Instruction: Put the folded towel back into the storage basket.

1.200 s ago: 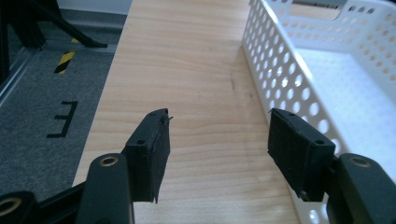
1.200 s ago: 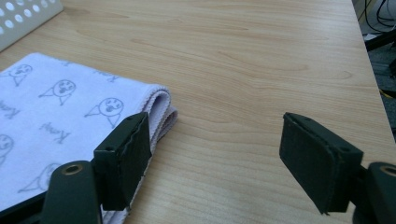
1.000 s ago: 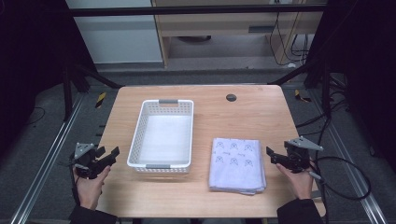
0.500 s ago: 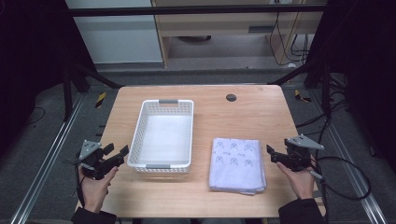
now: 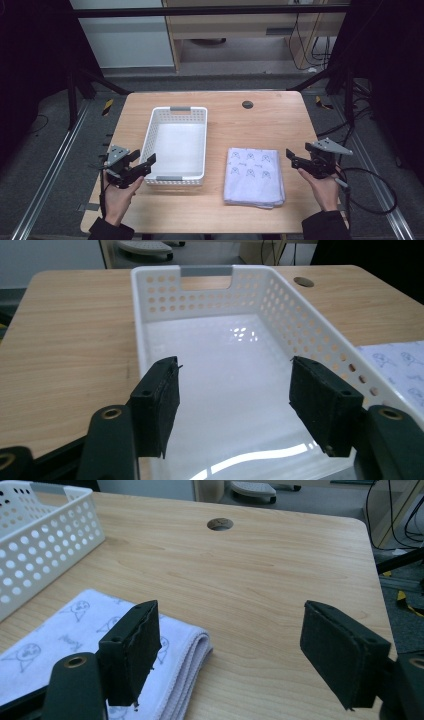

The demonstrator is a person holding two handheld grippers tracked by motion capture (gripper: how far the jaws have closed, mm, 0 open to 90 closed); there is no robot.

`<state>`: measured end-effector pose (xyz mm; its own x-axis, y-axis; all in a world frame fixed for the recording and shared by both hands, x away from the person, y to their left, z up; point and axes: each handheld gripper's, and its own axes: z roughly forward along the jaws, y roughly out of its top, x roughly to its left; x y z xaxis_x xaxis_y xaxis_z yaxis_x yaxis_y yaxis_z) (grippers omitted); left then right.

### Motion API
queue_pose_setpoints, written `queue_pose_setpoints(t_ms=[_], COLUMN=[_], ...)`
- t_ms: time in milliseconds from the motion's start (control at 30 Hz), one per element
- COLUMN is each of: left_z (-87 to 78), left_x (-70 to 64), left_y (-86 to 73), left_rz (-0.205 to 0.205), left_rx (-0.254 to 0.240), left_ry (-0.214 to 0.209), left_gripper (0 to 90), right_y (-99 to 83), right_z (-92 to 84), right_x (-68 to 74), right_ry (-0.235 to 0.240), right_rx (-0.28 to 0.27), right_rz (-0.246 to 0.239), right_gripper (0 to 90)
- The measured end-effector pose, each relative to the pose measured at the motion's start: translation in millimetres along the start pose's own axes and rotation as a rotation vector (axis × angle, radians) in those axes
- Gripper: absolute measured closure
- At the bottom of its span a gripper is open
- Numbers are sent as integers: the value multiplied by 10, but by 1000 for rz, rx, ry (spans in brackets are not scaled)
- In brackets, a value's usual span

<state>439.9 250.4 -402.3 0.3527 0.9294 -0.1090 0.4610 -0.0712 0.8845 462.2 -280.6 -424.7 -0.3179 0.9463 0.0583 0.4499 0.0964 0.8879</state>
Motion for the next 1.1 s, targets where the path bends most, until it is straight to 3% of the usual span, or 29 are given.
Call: queue_pose_setpoints(t_ms=[33, 67, 100, 300, 667, 833, 1100], left_z=[0, 22, 22, 103, 329, 418, 487], left_x=[0, -94, -94, -383, -893, -1072, -1251], left_y=[0, 50, 50, 145, 189, 156, 133], left_rz=[0, 11, 11, 36, 106, 131, 158], left_rx=[0, -6, -6, -24, -2, 17, 32], left_ry=[0, -16, -16, -62, -148, -176, -201], left_gripper=[357, 357, 357, 357, 360, 363, 374], right_y=[0, 32, 32, 113, 256, 307, 354], right_z=[0, 1, 1, -1, 18, 33, 62], right_x=[0, 6, 6, 36, 99, 122, 129], right_ry=[0, 10, 10, 19, 31, 34, 42], right_rx=[0, -4, -4, -20, -36, -41, -41], right_rz=[0, 0, 0, -11, -21, -24, -17], right_gripper=[242, 241, 241, 238, 231, 232, 234])
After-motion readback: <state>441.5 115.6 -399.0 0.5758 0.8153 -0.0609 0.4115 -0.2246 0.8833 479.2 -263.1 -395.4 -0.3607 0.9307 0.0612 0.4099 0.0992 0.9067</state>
